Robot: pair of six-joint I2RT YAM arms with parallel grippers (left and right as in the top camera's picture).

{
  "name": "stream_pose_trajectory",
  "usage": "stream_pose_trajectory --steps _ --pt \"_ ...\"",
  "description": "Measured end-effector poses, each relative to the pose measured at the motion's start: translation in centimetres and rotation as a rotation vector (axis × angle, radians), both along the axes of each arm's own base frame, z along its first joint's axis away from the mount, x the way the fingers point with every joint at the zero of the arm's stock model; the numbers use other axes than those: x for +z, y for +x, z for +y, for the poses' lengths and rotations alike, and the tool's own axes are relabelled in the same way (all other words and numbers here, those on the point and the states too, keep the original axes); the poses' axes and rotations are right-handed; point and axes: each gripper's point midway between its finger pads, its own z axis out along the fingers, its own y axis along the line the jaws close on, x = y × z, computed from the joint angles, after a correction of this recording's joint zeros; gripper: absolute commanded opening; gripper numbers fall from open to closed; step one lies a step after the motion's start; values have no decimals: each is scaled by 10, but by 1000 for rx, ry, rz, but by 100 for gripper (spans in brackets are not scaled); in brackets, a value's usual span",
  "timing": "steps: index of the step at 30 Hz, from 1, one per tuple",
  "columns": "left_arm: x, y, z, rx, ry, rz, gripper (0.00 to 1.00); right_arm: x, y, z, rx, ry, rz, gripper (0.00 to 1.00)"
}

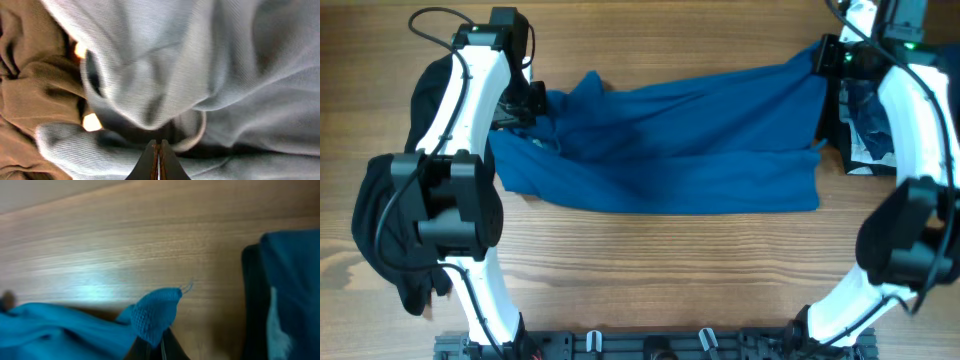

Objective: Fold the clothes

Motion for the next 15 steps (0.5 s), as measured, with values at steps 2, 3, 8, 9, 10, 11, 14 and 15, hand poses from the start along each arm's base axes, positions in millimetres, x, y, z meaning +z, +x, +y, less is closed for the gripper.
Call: stream_pose_trajectory --steps 2,3,8,9,10,11,14,15 --pt "0 0 5 13 0 0 4 2 -19 4 8 7 62 4" --pt "0 0 7 17 0 0 4 -5 -30 6 16 13 115 4" --pt "0 0 26 63 0 -1 4 -22 -58 12 44 26 245 4" --pt "0 0 29 69 0 0 4 -24 -64 13 47 30 271 4" --pt "0 0 31 74 0 0 4 -26 -70 14 47 36 300 5" --pt "0 0 32 77 0 0 4 -28 -76 15 45 39 326 4" --pt "0 0 33 79 0 0 4 -34 -88 8 -8 20 388 4" --pt "0 0 33 79 0 0 4 -38 -91 4 -39 6 408 4"
